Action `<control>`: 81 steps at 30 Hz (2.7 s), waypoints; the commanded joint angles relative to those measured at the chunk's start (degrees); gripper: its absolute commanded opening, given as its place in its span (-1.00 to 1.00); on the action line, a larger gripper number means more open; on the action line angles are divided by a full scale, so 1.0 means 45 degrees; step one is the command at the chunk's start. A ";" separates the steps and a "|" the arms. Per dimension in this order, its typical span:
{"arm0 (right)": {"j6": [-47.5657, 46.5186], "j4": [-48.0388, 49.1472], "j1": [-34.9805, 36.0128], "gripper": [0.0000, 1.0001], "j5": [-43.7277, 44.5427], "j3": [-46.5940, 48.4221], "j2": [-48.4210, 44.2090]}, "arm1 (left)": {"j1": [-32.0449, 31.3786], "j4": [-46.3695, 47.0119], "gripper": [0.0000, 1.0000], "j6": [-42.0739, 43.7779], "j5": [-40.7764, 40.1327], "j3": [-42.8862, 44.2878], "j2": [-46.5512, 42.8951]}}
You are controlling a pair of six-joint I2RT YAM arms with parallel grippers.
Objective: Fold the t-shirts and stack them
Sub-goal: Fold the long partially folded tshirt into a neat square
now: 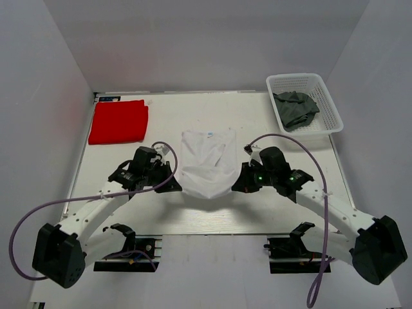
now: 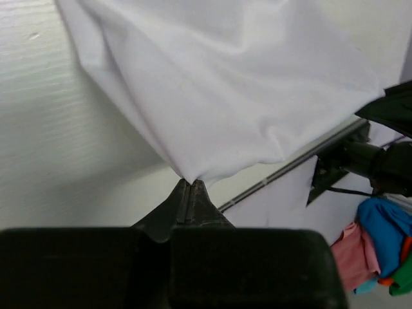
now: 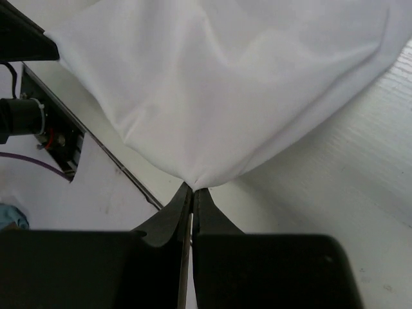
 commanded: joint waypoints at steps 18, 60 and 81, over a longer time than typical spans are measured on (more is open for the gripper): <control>0.0175 -0.1937 -0.1195 -1.00 0.3207 0.5240 0.2317 | 0.0304 0.0189 -1.00 -0.0364 -0.4347 0.5797 0.3031; 0.0838 -0.0336 -0.5531 -1.00 0.0801 1.6259 1.6092 | 0.1925 0.1593 -1.00 0.0885 -0.4118 1.8204 1.6806; 0.0248 0.2666 -0.4654 0.81 -0.1610 1.0990 1.0724 | 0.1126 0.3153 0.99 0.0963 0.0392 1.4538 1.3194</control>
